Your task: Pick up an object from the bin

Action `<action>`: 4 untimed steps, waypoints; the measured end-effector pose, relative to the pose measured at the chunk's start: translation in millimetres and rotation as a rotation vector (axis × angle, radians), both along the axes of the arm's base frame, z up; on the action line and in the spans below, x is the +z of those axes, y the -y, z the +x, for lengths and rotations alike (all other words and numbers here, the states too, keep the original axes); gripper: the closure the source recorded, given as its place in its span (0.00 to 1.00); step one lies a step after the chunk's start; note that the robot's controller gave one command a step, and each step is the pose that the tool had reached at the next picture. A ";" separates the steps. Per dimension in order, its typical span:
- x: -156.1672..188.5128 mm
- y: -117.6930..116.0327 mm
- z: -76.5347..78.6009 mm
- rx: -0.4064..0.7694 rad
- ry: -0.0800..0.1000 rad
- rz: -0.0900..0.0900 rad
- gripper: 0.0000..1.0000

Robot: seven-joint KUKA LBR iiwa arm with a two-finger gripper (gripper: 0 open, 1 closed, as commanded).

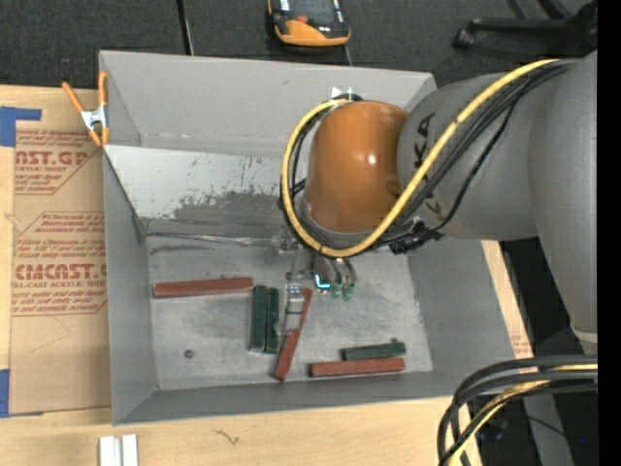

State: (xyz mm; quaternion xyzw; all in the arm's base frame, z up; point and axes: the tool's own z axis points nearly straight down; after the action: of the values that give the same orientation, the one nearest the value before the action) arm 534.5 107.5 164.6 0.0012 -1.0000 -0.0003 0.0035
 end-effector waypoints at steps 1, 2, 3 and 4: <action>4.4 0.6 1.9 -0.002 0.008 0.001 0.00; -47.5 -48.8 25.0 0.119 0.013 0.001 0.00; -54.6 -68.7 38.9 0.072 0.005 0.001 0.00; -53.5 -76.7 32.5 0.100 0.009 0.000 0.00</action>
Offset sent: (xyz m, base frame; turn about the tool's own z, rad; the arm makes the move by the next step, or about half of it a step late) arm 0.0412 0.0901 -0.0946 -0.2203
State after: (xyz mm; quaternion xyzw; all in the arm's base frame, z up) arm 567.0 184.2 111.1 0.0513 -0.9987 -0.0002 -0.0012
